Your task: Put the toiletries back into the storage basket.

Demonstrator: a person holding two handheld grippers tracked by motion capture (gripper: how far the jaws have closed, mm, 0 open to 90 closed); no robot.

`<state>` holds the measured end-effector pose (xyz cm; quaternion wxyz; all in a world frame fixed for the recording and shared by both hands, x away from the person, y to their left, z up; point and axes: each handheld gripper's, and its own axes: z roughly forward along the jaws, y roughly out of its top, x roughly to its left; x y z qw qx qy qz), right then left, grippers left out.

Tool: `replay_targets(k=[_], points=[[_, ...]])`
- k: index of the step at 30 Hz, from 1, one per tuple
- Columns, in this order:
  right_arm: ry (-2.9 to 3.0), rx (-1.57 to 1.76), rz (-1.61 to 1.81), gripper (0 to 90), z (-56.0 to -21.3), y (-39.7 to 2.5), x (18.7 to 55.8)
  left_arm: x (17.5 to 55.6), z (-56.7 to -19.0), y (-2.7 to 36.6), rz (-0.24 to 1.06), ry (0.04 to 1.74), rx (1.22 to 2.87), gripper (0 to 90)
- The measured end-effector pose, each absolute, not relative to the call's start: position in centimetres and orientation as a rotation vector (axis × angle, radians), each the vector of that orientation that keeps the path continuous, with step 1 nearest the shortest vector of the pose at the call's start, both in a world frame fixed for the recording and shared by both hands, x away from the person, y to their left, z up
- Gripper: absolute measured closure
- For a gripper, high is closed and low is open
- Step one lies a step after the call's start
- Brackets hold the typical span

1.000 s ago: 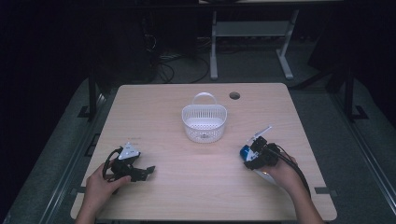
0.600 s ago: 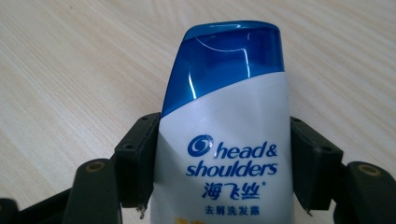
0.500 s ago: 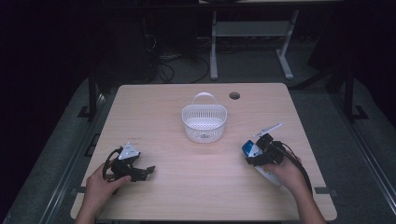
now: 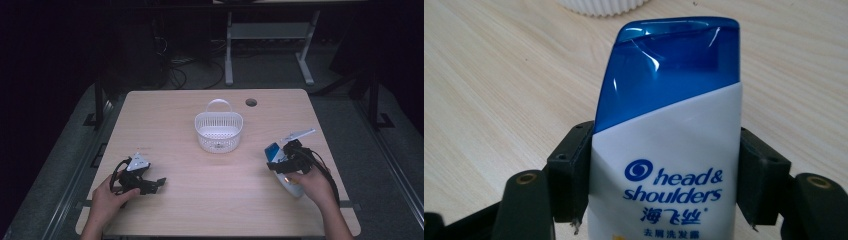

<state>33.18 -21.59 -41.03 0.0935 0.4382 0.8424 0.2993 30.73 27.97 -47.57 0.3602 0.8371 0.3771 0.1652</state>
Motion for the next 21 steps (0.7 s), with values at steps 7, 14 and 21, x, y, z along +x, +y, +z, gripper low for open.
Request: replay_targets(k=[7, 14, 21], points=[[2.458, 1.307, 0.953, 34.2, -39.9, -22.2, 32.8, 30.7, -47.6, 28.0, 0.426, 0.972, 2.157, 13.3], [2.411, 1.314, 1.02, 34.3, -39.2, -22.7, 32.5, 30.7, -47.6, 27.9, 0.426, 0.974, 2.154, 13.3], [2.342, 1.339, 1.12, 34.3, -38.4, -23.6, 32.2, 30.7, -47.6, 28.0, 0.426, 0.972, 2.157, 13.3]])
